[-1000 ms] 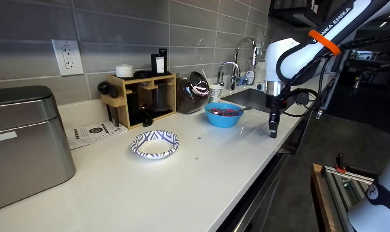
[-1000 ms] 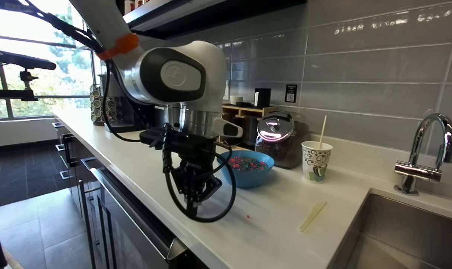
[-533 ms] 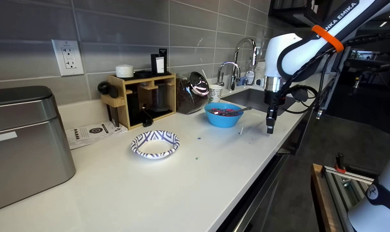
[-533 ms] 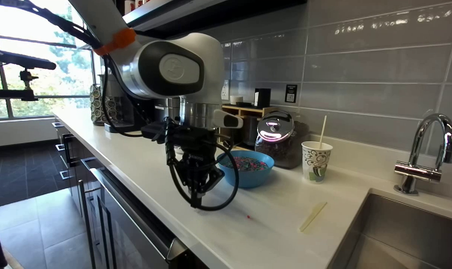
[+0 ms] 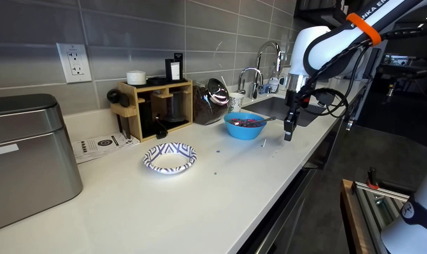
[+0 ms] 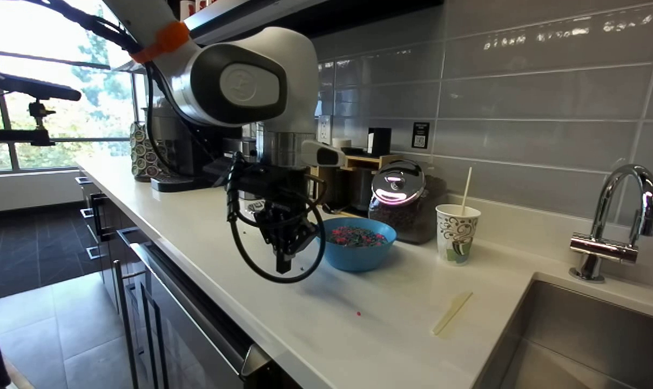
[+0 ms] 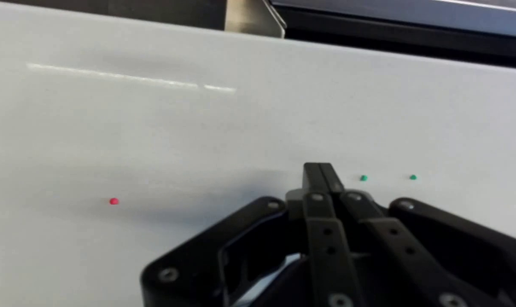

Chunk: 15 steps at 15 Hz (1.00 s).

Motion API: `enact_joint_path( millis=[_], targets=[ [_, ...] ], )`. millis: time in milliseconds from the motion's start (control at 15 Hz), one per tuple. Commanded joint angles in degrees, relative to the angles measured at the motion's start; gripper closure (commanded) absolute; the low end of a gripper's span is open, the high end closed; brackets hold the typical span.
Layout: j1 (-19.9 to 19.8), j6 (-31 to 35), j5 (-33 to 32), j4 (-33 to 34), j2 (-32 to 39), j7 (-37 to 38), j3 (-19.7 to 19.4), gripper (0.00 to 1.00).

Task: Put the cereals inside the blue bowl

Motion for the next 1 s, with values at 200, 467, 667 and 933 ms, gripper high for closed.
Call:
enact_joint_path(
  millis=[200, 467, 667, 933],
  targets=[
    [1.36, 11.89, 6.38, -0.02, 3.92, 14.13, 3.09, 1.00],
    [0.28, 16.86, 2.76, -0.02, 7.89, 25.98, 7.62, 1.00],
    [-0.09, 18.77, 0.22, -0.05, 10.45, 33.02, 9.95, 0.67],
    [-0.30, 19.39, -3.75, -0.03, 11.86, 39.47, 10.60, 0.38]
  ],
)
